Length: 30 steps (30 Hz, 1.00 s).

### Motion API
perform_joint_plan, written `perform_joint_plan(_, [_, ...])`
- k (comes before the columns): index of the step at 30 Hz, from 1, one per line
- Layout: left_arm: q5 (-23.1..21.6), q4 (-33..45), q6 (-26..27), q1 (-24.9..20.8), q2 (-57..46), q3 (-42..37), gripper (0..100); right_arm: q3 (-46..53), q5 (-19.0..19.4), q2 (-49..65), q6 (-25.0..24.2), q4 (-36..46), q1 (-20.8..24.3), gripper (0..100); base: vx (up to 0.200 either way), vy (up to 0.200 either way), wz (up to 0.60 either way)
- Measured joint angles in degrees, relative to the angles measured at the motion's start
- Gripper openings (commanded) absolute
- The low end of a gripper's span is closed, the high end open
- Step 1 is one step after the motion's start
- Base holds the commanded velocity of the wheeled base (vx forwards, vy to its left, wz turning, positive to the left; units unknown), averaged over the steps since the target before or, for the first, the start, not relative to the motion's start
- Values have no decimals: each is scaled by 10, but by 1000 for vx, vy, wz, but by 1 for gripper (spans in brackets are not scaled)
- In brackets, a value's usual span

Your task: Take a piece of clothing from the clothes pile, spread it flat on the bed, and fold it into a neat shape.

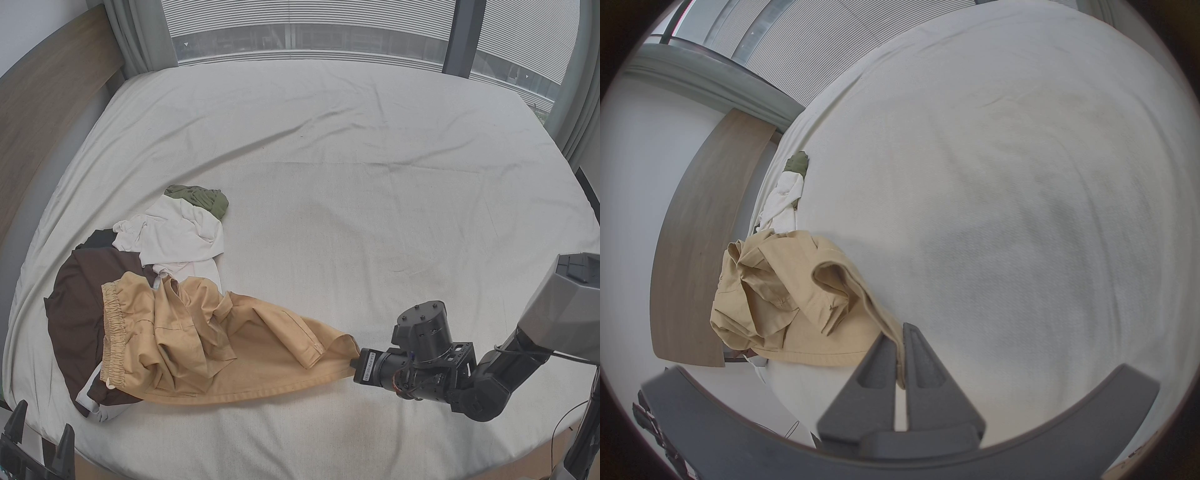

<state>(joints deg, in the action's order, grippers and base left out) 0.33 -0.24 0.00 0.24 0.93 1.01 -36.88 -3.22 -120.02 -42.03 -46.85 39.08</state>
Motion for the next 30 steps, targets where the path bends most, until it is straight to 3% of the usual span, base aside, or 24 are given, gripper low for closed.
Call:
perform_joint_plan(14, [0, 0, 0, 0, 0, 0, 100, 76, 11, 27, 1, -29, -23, 0, 0, 0, 0])
perform_joint_plan(30, [0, 0, 1, 0, 0, 0, 100, 166, 40, 59, 19, -96, -90, 0, 0, 0, 0])
